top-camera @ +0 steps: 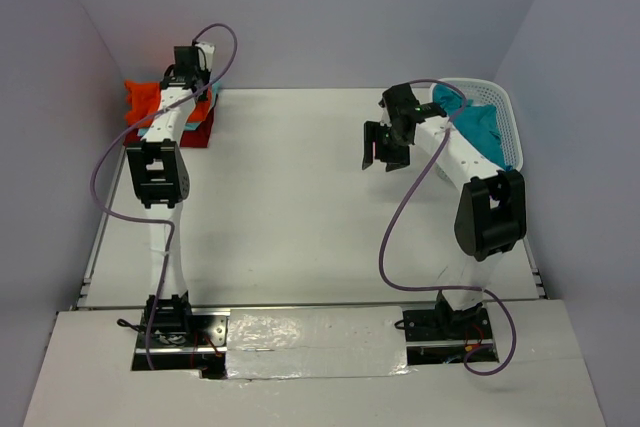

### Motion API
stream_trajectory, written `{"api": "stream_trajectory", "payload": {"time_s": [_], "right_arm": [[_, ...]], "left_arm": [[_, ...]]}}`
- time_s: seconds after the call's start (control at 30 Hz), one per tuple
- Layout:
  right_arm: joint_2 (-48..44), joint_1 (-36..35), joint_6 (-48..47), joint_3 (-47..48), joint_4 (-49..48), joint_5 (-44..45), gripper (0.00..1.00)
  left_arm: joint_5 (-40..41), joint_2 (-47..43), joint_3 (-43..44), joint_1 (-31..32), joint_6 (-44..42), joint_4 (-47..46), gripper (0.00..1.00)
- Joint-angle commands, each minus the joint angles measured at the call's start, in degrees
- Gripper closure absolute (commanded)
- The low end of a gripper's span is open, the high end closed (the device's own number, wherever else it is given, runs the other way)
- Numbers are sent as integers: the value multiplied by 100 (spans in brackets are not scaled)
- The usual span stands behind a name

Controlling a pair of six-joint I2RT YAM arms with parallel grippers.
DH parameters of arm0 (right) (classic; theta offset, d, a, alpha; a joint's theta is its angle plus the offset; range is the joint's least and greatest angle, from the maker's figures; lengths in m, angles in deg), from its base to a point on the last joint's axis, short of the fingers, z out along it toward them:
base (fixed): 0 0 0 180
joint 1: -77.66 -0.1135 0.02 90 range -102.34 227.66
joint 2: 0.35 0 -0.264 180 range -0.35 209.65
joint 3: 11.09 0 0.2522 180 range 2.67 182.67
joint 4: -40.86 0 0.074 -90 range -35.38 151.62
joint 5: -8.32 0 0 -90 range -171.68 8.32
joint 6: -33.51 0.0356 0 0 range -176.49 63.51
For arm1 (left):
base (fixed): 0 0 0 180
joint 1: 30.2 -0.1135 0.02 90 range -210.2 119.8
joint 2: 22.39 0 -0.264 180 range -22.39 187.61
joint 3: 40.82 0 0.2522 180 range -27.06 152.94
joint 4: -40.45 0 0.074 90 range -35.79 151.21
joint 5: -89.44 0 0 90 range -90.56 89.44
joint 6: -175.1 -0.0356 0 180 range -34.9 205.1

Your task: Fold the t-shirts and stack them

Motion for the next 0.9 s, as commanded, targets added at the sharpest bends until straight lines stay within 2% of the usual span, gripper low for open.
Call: {"api": "stream_trajectory", "payload": {"time_s": [0.0,0.17,0.23,0.27,0.33,0.47,0.5,0.53,0.63,0.73,0.87], "right_arm": [[42,14,-67,150,106,41,29],[7,23,-111,212,159,50,29],[7,32,-103,229,150,24,29],[7,15,-94,238,158,6,29],[7,23,-76,238,132,-38,29],[15,23,-67,221,97,-126,29],[15,23,-59,221,97,-143,29],[24,32,-59,212,97,-161,29],[24,23,-67,203,106,-179,29],[7,23,-67,185,106,-152,29],[59,23,-50,185,106,-205,29]], "left_arm": [[133,263,121,-9,-92,-98,75],[353,185,15,-9,-163,-186,78],[476,149,7,8,-163,-203,72],[564,88,-28,26,-224,-291,63],[722,-35,-204,96,-399,-388,54],[890,-123,-503,202,-611,-652,50],[890,-97,-460,210,-620,-643,53],[916,-27,-416,210,-611,-573,70],[908,-9,-380,210,-593,-520,100],[408,-297,-555,219,-488,-502,100],[-305,-896,-1204,420,-602,-808,100]]}}
